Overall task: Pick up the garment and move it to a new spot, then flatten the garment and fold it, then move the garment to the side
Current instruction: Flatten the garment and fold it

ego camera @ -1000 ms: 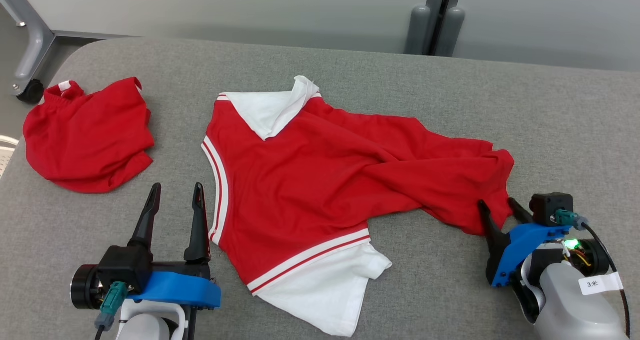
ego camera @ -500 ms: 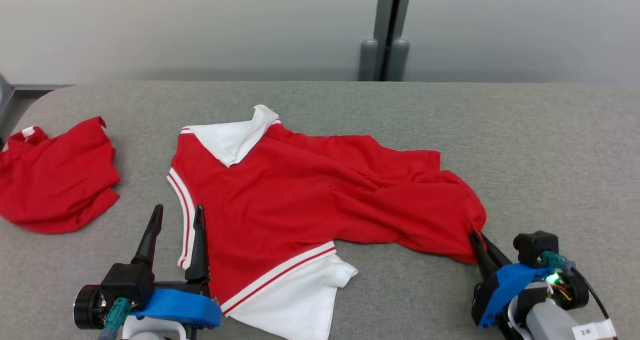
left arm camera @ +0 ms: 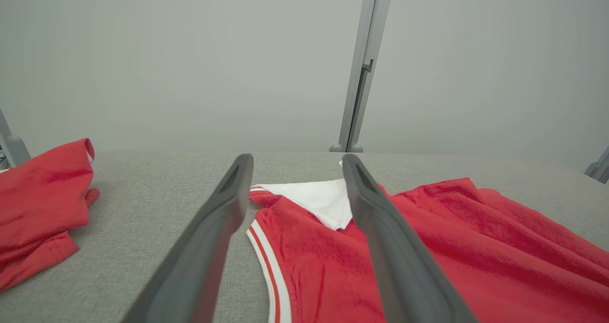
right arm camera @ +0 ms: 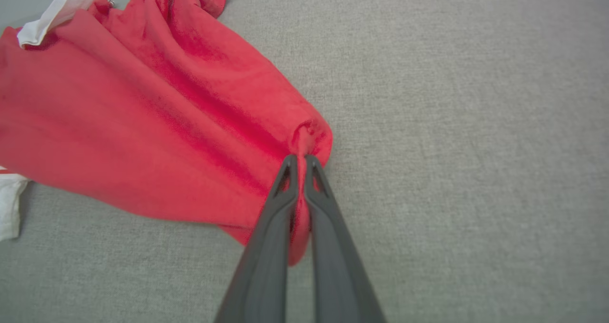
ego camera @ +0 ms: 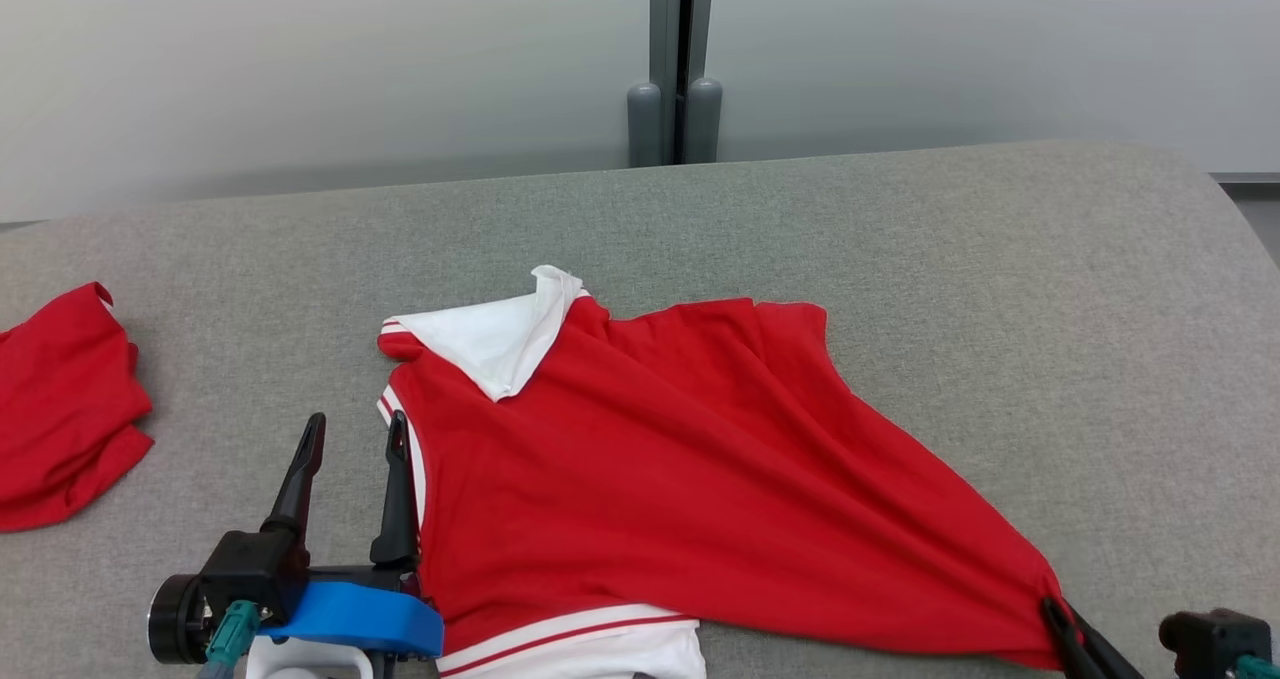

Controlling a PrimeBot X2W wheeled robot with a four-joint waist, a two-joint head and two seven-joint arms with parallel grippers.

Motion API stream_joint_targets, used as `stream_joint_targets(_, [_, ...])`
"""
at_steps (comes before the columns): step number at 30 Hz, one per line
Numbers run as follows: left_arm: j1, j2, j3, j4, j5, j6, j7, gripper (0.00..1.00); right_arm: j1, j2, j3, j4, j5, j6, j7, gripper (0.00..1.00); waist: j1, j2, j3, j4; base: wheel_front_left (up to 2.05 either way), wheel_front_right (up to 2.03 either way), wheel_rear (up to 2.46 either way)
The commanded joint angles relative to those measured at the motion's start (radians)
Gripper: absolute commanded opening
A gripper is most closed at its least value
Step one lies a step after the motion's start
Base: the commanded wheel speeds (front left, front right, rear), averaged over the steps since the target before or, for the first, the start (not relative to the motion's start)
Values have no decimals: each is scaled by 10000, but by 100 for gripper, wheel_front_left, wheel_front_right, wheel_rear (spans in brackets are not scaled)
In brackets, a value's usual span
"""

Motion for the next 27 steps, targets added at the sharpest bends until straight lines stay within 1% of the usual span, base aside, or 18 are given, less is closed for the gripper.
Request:
stream_joint_targets(1, [-72, 0, -2, -24, 55, 0, -28, 100, 370, 168, -207, -434, 11, 1, 284, 0, 1, -1, 26, -11, 0, 0, 0])
stream_joint_targets(3, [-160, 0, -3, -17, 64, -23, -30, 100, 877, 321, -547, -1224, -24, 1, 819, 1, 1, -1, 76, -17, 0, 0, 0])
stream_joint_targets(4, [-188, 0, -13, -3, 63, -32, -30, 100, 1070, 402, -694, -1601, -109, 1, 1003, 36, 1, -1, 93, -12, 0, 0, 0])
stream_joint_targets(5, [-222, -4, -29, 2, 67, -41, -28, 100, 1215, 499, -831, -1915, -184, 1, 1155, 100, 1, -1, 118, -1, 0, 0, 0])
stream_joint_targets(10, [-309, -1, -46, 32, 88, -68, -28, 100, 1212, 790, -1297, -3110, -715, 1, 1391, 100, 1, -1, 169, 125, 0, 0, 0])
stream_joint_targets(13, [-354, -2, -10, 50, 97, -75, -30, 100, 711, 644, -1460, -3596, -1049, 3, 1343, 100, 1, -1, 181, 250, 0, 0, 0])
stream_joint_targets(17, [-375, -2, 85, 32, 128, -75, -28, 100, -232, 395, -1369, -3869, -1407, 3, 1302, 100, 1, -1, 220, 406, 0, 0, 0])
stream_joint_targets(18, [-392, -2, 102, 9, 147, -73, -28, 100, -849, 214, -1148, -3763, -1550, 1, 1356, 100, 1, -1, 260, 492, 0, 0, 0])
stream_joint_targets(21, [-485, -1, 74, -14, 173, -86, -30, 100, -1997, -56, -812, -3334, -1713, 1, 1274, 100, 1, -1, 372, 654, 0, 0, 0])
stream_joint_targets(27, [-732, -2, -42, -40, 117, -74, -28, 100, -4143, -306, -216, -1818, -1706, 3, 1036, 100, 1, -1, 676, 1070, 0, 0, 0])
